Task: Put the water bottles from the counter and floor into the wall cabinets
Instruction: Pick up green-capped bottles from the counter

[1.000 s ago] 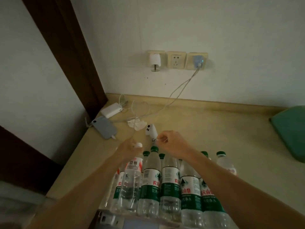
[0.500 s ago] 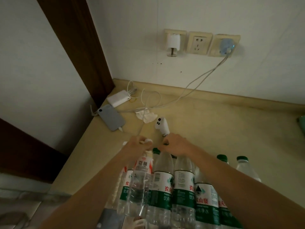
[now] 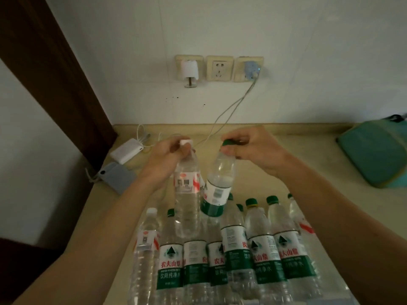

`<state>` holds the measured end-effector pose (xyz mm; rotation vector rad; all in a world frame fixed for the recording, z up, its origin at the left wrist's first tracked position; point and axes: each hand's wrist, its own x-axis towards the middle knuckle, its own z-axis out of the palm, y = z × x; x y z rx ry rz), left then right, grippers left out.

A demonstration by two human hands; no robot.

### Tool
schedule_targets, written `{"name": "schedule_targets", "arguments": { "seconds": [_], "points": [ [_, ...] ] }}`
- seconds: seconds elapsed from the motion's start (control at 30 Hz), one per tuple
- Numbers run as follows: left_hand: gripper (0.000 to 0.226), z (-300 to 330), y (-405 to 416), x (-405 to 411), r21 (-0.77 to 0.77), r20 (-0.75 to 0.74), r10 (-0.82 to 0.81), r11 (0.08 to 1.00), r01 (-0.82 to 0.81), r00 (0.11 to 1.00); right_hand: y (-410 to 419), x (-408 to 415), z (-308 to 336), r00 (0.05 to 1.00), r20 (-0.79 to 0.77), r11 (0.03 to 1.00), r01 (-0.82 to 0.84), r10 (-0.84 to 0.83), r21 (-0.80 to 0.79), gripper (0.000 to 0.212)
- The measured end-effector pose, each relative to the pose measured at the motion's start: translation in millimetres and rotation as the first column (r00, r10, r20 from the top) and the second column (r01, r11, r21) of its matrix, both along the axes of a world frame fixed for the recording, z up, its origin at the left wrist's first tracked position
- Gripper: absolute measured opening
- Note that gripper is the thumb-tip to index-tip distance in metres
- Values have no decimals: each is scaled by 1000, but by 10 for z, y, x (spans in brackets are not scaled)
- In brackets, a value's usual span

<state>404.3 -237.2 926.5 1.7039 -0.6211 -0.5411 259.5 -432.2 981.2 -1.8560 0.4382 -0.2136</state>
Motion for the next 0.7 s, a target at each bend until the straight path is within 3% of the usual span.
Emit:
{"name": "schedule_targets", "arguments": {
  "seconds": [0.13, 0.3, 0.5, 0.7],
  "points": [
    [18, 279, -368, 25, -93, 123, 50, 995, -38, 991, -235, -110, 141, 972, 161, 980, 185, -173, -67, 35],
    [24, 340, -806, -59, -142, 301, 77, 989, -35, 951, -478, -132, -26, 954, 162, 942, 280, -251, -188, 39],
    [26, -78, -1170, -249, 28, 315, -16, 1000, 8, 949, -704, -172, -430, 945, 63, 899, 325, -321, -294, 39],
    [35, -328, -1270, -351, 109, 317, -36, 994, 1, 948, -871, -230, -681, 946, 50, 912, 323, -321, -253, 42]
  ]
}}
